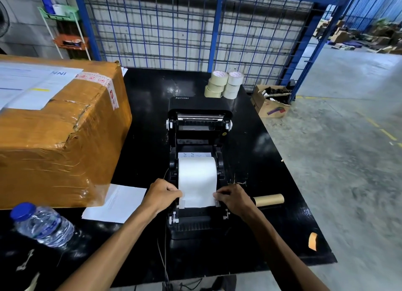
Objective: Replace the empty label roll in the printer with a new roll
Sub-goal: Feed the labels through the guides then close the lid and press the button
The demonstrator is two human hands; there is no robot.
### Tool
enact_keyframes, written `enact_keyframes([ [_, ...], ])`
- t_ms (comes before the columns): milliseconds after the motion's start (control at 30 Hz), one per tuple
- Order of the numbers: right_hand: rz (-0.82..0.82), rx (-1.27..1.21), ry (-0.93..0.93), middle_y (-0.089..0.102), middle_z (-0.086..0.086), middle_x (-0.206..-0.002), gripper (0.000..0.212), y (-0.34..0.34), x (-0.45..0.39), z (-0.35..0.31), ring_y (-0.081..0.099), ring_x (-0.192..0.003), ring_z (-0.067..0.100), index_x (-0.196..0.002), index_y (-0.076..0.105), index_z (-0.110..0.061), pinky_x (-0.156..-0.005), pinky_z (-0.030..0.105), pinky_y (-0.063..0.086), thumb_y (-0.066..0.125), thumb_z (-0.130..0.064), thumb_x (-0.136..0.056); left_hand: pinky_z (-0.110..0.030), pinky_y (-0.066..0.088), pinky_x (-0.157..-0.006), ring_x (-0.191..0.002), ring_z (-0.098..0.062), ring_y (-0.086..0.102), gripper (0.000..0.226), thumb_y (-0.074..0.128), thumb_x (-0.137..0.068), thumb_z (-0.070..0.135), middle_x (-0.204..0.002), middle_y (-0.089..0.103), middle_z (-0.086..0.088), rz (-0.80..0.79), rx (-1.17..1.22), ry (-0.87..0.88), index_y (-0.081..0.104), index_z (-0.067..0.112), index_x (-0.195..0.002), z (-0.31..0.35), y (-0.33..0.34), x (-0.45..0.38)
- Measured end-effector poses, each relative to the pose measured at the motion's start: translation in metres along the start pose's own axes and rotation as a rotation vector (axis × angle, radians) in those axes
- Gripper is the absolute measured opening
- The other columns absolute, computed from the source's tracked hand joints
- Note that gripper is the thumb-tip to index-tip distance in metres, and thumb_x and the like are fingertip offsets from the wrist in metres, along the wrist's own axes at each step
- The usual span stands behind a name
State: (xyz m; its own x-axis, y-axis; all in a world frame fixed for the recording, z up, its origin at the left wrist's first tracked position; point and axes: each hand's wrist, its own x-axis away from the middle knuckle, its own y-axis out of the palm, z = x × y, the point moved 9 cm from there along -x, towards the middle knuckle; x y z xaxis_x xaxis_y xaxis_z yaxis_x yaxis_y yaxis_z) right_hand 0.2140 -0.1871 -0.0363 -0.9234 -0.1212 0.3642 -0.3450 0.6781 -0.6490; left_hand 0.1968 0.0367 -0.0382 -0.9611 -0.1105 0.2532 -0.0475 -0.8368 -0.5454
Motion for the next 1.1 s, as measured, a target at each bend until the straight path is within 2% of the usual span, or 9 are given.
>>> enact_keyframes([
  [67, 0.002, -0.031, 0.004, 0.07, -0.011, -0.07, 0.019, -0.003, 0.001, -0.004, 0.063, -0.079, 0.011, -0.059, 0.069, -0.045, -0.091, 0.044, 0.047, 0.067, -0.041, -0.077, -0.006, 0.037, -0.05, -0.044, -0.012, 0.03, 0.042, 0.066, -0.074, 0.007, -0.048, 0.028, 0.0, 0.015, -0.016, 0.006, 0.034, 0.014, -0.049, -0.002, 0.001, -0.001],
  [167, -0.011, -0.099, 0.016, 0.07, -0.003, -0.075, 0.013, -0.003, 0.007, -0.009, 0.061, -0.067, 0.007, -0.075, 0.074, -0.027, -0.07, 0.023, 0.049, 0.067, -0.025, -0.085, -0.007, 0.039, -0.044, -0.057, -0.013, 0.043, 0.023, 0.068, -0.069, 0.014, -0.058, 0.045, -0.004, -0.004, -0.096, -0.001, 0.051, 0.017, -0.053, -0.002, 0.002, -0.004],
  [300, 0.005, -0.028, 0.02, 0.072, -0.008, -0.076, 0.018, -0.002, 0.003, -0.003, 0.066, -0.079, 0.014, -0.063, 0.069, -0.037, -0.083, 0.038, 0.049, 0.068, -0.035, -0.081, -0.004, 0.036, -0.042, -0.059, -0.014, 0.039, 0.025, 0.069, -0.069, 0.012, -0.06, 0.043, -0.007, -0.002, -0.053, 0.013, 0.049, 0.014, -0.054, -0.002, 0.003, -0.004],
  [533, 0.022, -0.139, 0.023, 0.073, -0.003, -0.081, 0.008, -0.012, 0.005, -0.005, 0.065, -0.075, 0.011, -0.085, 0.077, -0.019, -0.068, 0.022, 0.051, 0.069, -0.021, -0.085, -0.007, 0.039, -0.045, -0.061, -0.013, 0.046, 0.018, 0.066, -0.069, 0.015, -0.063, 0.049, -0.004, -0.016, -0.097, 0.018, 0.054, 0.018, -0.057, -0.004, 0.004, -0.006],
  [600, 0.017, -0.108, 0.005, 0.071, -0.008, -0.077, 0.012, -0.008, 0.006, -0.007, 0.066, -0.077, 0.012, -0.078, 0.075, -0.029, -0.074, 0.025, 0.053, 0.067, -0.025, -0.086, -0.006, 0.037, -0.042, -0.059, -0.014, 0.042, 0.022, 0.067, -0.07, 0.013, -0.06, 0.044, -0.006, -0.019, -0.077, 0.027, 0.051, 0.015, -0.055, -0.003, 0.003, -0.006],
  [667, 0.023, -0.027, 0.0, 0.072, -0.01, -0.073, 0.019, -0.005, 0.005, -0.007, 0.066, -0.081, 0.012, -0.067, 0.072, -0.037, -0.09, 0.039, 0.049, 0.066, -0.032, -0.084, -0.001, 0.037, -0.044, -0.061, -0.014, 0.044, 0.023, 0.071, -0.07, 0.017, -0.062, 0.045, -0.006, -0.005, -0.045, 0.031, 0.053, 0.015, -0.057, -0.002, 0.002, -0.004],
  [800, 0.03, 0.072, 0.032, 0.064, -0.014, -0.067, 0.014, -0.007, 0.005, -0.006, 0.057, -0.079, 0.008, -0.077, 0.074, -0.028, -0.094, 0.036, 0.037, 0.064, -0.031, -0.087, 0.0, 0.04, -0.047, -0.061, -0.016, 0.056, 0.024, 0.071, -0.071, 0.008, -0.064, 0.054, -0.004, 0.039, -0.079, 0.037, 0.054, 0.014, -0.055, -0.003, 0.003, -0.004],
  [933, 0.028, -0.042, 0.013, 0.07, -0.005, -0.072, 0.016, -0.007, 0.005, -0.011, 0.06, -0.07, 0.009, -0.072, 0.073, -0.026, -0.09, 0.042, 0.049, 0.065, -0.027, -0.086, -0.024, 0.056, -0.059, -0.052, -0.016, 0.054, 0.024, 0.067, -0.07, 0.007, -0.054, 0.058, -0.003, 0.064, -0.22, 0.076, 0.056, 0.012, -0.05, 0.004, 0.003, -0.003],
  [1100, 0.361, 0.221, -0.181, 0.064, -0.008, -0.091, 0.011, -0.025, 0.022, -0.028, 0.052, -0.09, 0.009, -0.078, 0.069, -0.021, -0.1, 0.037, 0.029, 0.074, -0.031, -0.076, -0.031, 0.06, -0.065, -0.053, -0.015, 0.055, 0.026, 0.067, -0.07, 0.009, -0.055, 0.055, -0.001, 0.074, -0.224, 0.073, 0.052, 0.018, -0.05, 0.006, 0.0, 0.001],
])
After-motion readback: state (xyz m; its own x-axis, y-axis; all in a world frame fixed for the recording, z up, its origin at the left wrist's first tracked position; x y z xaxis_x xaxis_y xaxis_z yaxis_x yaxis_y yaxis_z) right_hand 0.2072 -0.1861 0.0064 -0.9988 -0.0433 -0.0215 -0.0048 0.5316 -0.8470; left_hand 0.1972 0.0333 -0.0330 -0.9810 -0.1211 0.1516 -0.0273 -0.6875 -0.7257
